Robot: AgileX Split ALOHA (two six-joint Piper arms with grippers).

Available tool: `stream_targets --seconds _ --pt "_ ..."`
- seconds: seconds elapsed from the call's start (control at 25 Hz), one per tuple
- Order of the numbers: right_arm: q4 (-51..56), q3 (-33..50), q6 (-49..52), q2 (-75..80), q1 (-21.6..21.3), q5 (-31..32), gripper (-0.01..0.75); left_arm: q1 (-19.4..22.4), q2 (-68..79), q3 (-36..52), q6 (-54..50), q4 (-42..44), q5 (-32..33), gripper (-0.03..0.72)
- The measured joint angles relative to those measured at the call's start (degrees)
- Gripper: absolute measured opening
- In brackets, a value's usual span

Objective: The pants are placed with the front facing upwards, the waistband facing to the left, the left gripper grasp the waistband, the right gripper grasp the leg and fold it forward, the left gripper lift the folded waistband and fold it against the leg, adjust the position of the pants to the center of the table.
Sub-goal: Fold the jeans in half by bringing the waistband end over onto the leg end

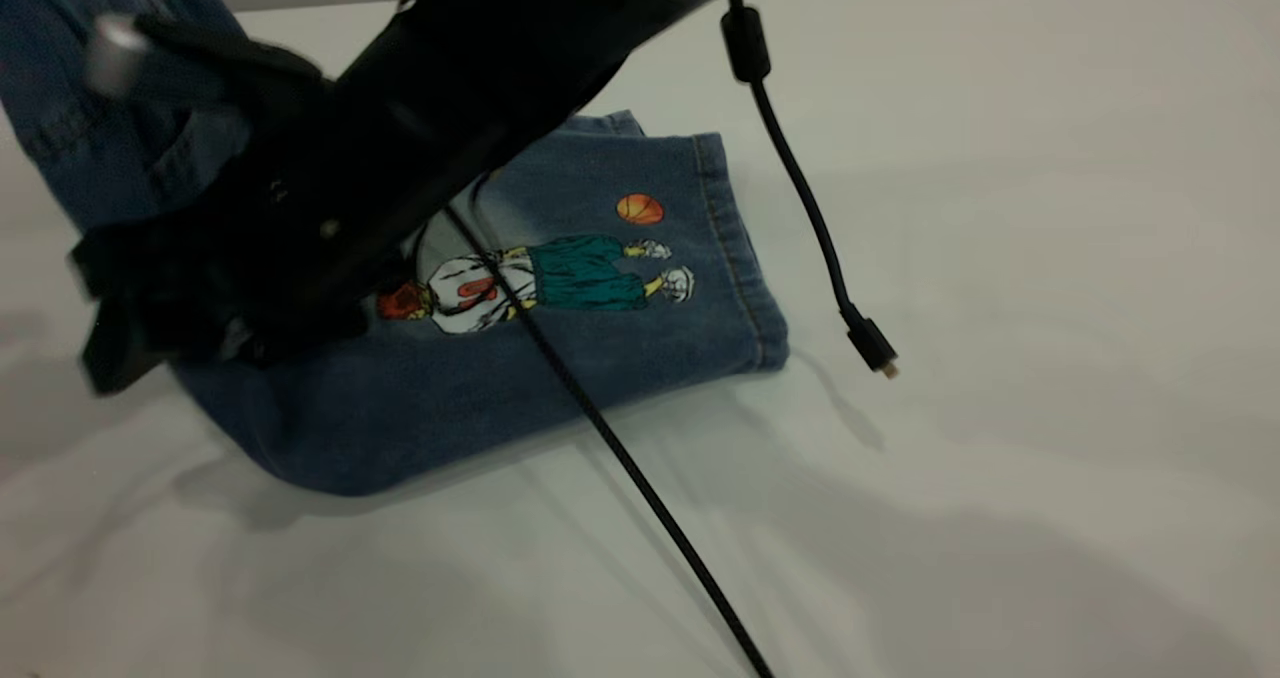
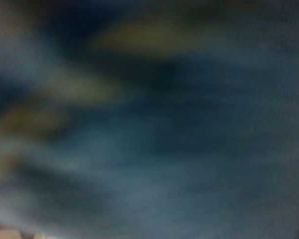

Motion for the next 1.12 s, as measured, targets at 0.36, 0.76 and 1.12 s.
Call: stream_targets --seconds 0.36,0.76,1.12 --pt "-5.98 0.0 1.43 -3.67 -8.6 7.69 0.477 0.0 -0.84 -0.05 -1.54 1.62 -0.09 0.152" --pt "-6.92 0.0 -1.33 -3.62 -9.1 29.33 0.477 0.05 -0.79 -0.05 -1.54 1.8 -1.37 0.152" --pt "-14.24 0.0 1.41 -3.5 -9.27 20.92 0.477 0.0 -0.79 -0.05 -1.37 1.24 1.61 0.152"
